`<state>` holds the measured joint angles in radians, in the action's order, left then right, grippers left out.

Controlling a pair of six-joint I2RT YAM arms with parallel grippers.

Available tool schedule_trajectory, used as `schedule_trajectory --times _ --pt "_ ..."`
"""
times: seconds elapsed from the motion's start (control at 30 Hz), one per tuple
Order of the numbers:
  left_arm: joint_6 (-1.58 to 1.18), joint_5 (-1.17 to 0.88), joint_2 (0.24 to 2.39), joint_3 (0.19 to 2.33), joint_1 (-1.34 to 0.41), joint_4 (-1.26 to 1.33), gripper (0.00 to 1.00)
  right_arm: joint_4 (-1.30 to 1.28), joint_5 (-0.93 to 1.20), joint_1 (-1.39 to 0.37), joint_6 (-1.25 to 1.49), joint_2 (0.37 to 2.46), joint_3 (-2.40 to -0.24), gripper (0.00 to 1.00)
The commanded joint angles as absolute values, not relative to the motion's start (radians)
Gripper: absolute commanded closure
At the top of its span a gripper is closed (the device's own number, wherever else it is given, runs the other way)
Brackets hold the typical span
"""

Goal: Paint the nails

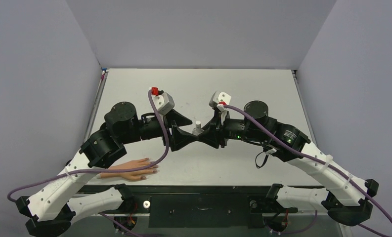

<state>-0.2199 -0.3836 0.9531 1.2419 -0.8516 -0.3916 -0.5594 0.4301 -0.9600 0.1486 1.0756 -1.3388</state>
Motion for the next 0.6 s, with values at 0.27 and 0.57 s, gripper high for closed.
schedule_trajectory --times 0.27,0.57 --pt "-0.187 -0.742 0.909 1.309 -0.851 -0.386 0.42 -0.535 0.647 -0.966 0.068 1.005 -1.312 1.00" --pt "-0.248 -0.867 0.922 1.280 -0.840 -0.280 0.49 -0.536 0.747 -0.983 0.038 0.998 -1.315 1.00"
